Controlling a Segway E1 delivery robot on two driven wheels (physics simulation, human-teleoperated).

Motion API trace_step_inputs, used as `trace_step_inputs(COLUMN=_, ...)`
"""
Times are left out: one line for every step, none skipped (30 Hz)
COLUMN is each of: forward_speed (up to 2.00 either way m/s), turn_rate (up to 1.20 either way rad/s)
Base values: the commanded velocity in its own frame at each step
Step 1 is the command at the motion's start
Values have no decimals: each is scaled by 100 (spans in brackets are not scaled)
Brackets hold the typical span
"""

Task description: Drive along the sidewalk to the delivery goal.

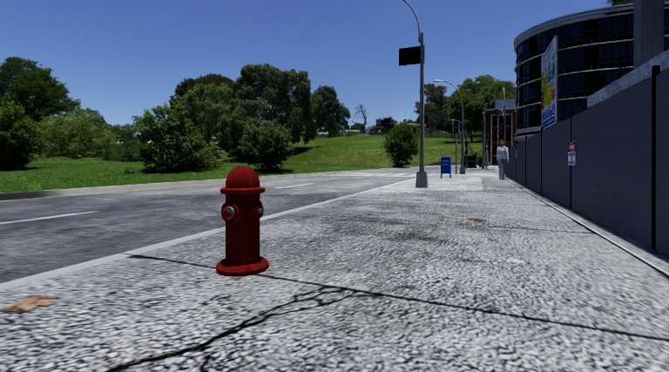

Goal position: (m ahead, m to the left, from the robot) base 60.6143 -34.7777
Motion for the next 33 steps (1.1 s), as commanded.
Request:
trace_step_inputs(forward_speed=0, turn_rate=0)
trace_step_inputs(forward_speed=0, turn_rate=0)
trace_step_inputs(forward_speed=0, turn_rate=0)
trace_step_inputs(forward_speed=0, turn_rate=0)
trace_step_inputs(forward_speed=0, turn_rate=0)
trace_step_inputs(forward_speed=0, turn_rate=0)
trace_step_inputs(forward_speed=0, turn_rate=0)
trace_step_inputs(forward_speed=0, turn_rate=0)
trace_step_inputs(forward_speed=0, turn_rate=0)
trace_step_inputs(forward_speed=0, turn_rate=0)
trace_step_inputs(forward_speed=0, turn_rate=0)
trace_step_inputs(forward_speed=0, turn_rate=0)
trace_step_inputs(forward_speed=0, turn_rate=0)
trace_step_inputs(forward_speed=0, turn_rate=0)
trace_step_inputs(forward_speed=0, turn_rate=0)
trace_step_inputs(forward_speed=0, turn_rate=0)
trace_step_inputs(forward_speed=0, turn_rate=0)
trace_step_inputs(forward_speed=0, turn_rate=0)
trace_step_inputs(forward_speed=0, turn_rate=0)
trace_step_inputs(forward_speed=0, turn_rate=0)
trace_step_inputs(forward_speed=0, turn_rate=0)
trace_step_inputs(forward_speed=0, turn_rate=0)
trace_step_inputs(forward_speed=0, turn_rate=0)
trace_step_inputs(forward_speed=0, turn_rate=0)
trace_step_inputs(forward_speed=0, turn_rate=0)
trace_step_inputs(forward_speed=0, turn_rate=0)
trace_step_inputs(forward_speed=0, turn_rate=0)
trace_step_inputs(forward_speed=0, turn_rate=0)
trace_step_inputs(forward_speed=0, turn_rate=0)
trace_step_inputs(forward_speed=0, turn_rate=0)
trace_step_inputs(forward_speed=0, turn_rate=-1)
trace_step_inputs(forward_speed=0, turn_rate=-2)
trace_step_inputs(forward_speed=0, turn_rate=-2)
